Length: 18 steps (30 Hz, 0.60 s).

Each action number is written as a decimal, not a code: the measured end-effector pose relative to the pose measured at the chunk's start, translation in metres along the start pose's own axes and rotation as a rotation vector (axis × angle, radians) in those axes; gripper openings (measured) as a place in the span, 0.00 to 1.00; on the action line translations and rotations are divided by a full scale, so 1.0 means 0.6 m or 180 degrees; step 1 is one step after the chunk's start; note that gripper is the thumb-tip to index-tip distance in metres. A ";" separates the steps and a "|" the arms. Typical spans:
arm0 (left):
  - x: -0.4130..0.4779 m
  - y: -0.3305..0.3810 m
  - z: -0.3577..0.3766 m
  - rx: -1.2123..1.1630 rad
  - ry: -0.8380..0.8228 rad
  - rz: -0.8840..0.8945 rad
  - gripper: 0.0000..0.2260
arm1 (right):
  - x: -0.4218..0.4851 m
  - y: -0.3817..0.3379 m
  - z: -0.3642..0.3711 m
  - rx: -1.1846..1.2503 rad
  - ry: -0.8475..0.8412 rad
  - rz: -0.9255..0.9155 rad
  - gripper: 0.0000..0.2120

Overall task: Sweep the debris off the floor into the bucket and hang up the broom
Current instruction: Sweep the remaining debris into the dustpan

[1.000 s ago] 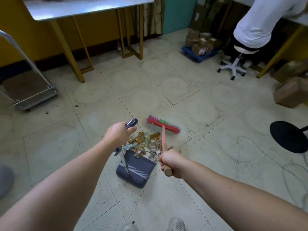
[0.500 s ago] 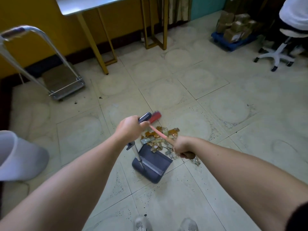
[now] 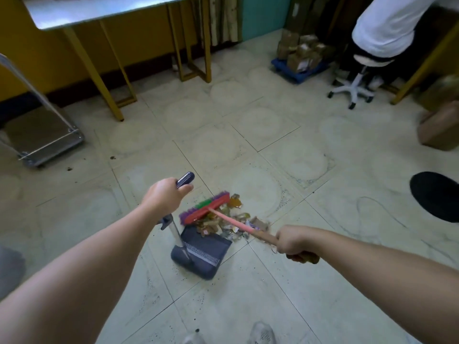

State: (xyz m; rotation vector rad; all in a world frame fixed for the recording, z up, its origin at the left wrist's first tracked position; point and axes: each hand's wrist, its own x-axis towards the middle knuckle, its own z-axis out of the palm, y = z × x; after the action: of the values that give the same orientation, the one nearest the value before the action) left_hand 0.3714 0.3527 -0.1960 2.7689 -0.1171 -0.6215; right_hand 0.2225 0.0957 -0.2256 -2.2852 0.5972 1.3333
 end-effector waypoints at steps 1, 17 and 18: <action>-0.001 0.001 0.000 0.0003 0.0005 0.0020 0.18 | -0.003 0.005 0.003 0.0205 0.0010 -0.0021 0.07; 0.000 0.005 0.014 0.0017 0.0043 0.0005 0.17 | 0.137 -0.086 0.017 0.2584 -0.0420 0.0175 0.07; 0.002 0.003 0.014 0.0029 0.0069 -0.0002 0.17 | 0.150 -0.090 0.022 0.2903 -0.0580 0.0227 0.05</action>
State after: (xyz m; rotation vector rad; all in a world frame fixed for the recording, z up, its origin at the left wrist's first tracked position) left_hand 0.3691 0.3483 -0.2029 2.7835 -0.1146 -0.5922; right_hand 0.2837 0.1335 -0.3033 -1.3988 0.9754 0.9780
